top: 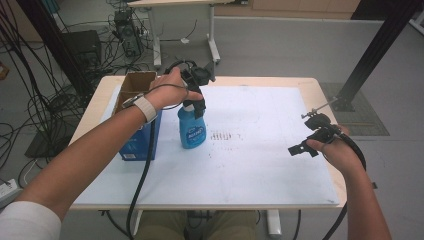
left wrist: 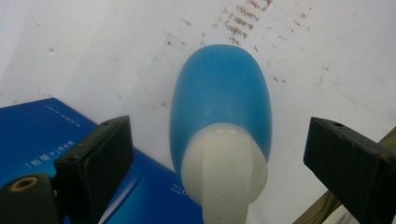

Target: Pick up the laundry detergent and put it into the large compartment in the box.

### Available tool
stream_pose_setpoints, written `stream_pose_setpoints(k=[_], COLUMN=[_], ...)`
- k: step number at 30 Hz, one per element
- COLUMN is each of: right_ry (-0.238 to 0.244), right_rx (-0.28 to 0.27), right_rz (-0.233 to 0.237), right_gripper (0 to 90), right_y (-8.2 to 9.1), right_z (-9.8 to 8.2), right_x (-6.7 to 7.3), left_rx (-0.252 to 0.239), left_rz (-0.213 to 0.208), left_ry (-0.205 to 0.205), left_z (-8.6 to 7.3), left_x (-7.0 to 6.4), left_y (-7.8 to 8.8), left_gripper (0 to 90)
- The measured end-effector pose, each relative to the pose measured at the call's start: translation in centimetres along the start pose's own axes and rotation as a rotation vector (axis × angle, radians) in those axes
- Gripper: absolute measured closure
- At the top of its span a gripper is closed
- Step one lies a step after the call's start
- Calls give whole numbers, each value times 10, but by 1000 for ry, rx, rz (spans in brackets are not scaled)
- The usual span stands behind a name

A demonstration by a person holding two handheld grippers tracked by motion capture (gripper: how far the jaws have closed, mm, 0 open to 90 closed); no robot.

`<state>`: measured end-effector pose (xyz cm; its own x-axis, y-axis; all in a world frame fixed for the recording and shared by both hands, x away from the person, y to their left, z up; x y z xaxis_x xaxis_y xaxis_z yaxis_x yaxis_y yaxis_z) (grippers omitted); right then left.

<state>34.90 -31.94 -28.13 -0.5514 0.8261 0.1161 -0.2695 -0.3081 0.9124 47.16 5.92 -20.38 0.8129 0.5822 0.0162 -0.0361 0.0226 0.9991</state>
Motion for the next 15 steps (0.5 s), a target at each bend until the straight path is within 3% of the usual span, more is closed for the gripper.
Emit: stream_pose_setpoints(k=[15], right_ry=[-2], right_rx=[-1], right_rz=[-1], right_gripper=[75], right_y=[1], right_z=[0], right_x=[0], left_rx=[-3], left_rz=[-3], left_ry=[-2], left_z=[0], left_x=[0], left_y=[0], left_gripper=[90])
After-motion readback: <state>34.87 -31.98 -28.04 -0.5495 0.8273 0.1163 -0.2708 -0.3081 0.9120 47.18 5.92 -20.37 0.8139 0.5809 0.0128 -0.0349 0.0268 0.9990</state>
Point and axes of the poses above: each handheld gripper's, and its own axes: y roughly backward along the jaws, z roughly out of its top, x roughly to its left, the point moved 9 cm from there along -y, roughly forward along the jaws
